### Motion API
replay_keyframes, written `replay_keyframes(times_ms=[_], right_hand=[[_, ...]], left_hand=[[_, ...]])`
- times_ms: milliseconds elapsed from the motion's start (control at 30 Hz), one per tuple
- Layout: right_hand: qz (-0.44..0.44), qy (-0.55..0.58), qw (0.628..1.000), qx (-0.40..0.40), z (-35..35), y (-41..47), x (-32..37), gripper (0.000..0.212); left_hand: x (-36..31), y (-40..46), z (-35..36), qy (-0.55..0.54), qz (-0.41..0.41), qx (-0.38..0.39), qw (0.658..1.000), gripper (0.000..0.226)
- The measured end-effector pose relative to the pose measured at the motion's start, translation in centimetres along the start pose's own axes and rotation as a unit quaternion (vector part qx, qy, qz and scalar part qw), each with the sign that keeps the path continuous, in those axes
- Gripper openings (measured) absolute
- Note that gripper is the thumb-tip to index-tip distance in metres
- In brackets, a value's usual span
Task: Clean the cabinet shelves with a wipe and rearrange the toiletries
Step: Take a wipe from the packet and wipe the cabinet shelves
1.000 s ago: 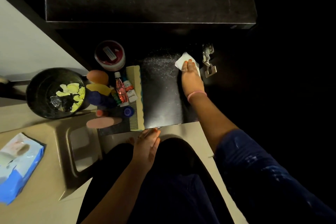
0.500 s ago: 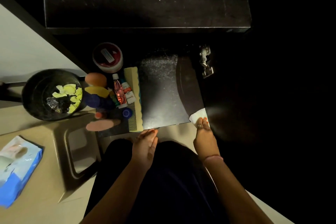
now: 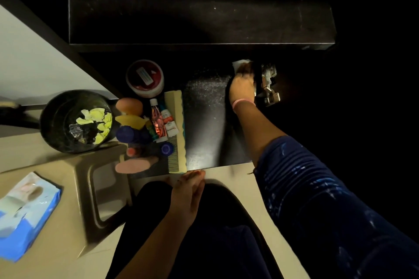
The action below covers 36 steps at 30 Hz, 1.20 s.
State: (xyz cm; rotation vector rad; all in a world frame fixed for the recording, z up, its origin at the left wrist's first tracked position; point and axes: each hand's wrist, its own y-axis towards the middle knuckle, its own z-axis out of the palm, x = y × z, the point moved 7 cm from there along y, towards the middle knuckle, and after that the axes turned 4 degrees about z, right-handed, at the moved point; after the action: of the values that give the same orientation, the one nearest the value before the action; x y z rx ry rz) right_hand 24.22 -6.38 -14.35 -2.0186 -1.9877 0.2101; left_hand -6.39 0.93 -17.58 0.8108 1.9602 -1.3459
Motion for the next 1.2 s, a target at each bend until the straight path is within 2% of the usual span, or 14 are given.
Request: replay_keyframes(times_ms=[100,167,233,267,433,600,767,833,900,1067,1167,1200], right_hand=[[-0.005,0.051,0.999,0.005,0.4,-0.4,1.4,0.044],[-0.100,0.049,0.994,0.007,1.1,-1.9,3.1,0.051],[-0.201,0.037,0.979,0.024,2.1,-4.4,3.8,0.061],[-0.221,0.045,0.974,0.033,2.5,-5.5,3.4,0.064],[-0.212,0.078,0.972,0.062,4.1,-12.1,-2.4,0.068],[-0.186,0.064,0.976,0.095,6.4,-20.1,-8.4,0.086],[-0.196,0.015,0.973,0.125,6.3,-23.1,-10.5,0.083],[-0.172,0.058,0.975,0.125,4.5,-22.6,-10.3,0.080],[-0.128,0.156,0.976,0.077,1.4,-20.8,-9.6,0.073],[-0.011,0.382,0.924,-0.005,-4.0,-10.3,-4.6,0.048],[0.102,0.398,0.907,-0.093,-5.0,-3.8,-2.4,0.032],[0.121,0.381,0.909,-0.119,-5.1,-2.5,-1.9,0.030]], left_hand=[[0.5,-0.1,0.2,-0.035,0.006,0.019,0.999,0.036],[0.7,0.1,0.0,0.002,0.007,-0.003,1.000,0.035],[0.3,-0.2,-0.1,0.082,0.064,-0.022,0.994,0.033],[-0.3,-0.4,-0.1,0.095,0.082,-0.023,0.992,0.031],[-1.4,-1.2,-0.6,0.110,0.159,-0.023,0.981,0.027],[-1.7,-1.3,-0.5,0.097,0.143,-0.003,0.985,0.031],[-1.1,-1.0,-0.3,0.090,0.104,0.011,0.990,0.033],[-1.2,-0.9,-0.3,0.094,0.108,0.017,0.990,0.033],[-1.1,-1.0,-0.3,0.112,0.115,0.014,0.987,0.034],[-1.0,-1.1,-0.2,0.120,0.120,0.014,0.985,0.032],[-1.2,-1.0,-0.4,0.137,0.131,0.004,0.982,0.029],[-0.7,-1.0,-0.5,0.131,0.111,0.002,0.985,0.028]])
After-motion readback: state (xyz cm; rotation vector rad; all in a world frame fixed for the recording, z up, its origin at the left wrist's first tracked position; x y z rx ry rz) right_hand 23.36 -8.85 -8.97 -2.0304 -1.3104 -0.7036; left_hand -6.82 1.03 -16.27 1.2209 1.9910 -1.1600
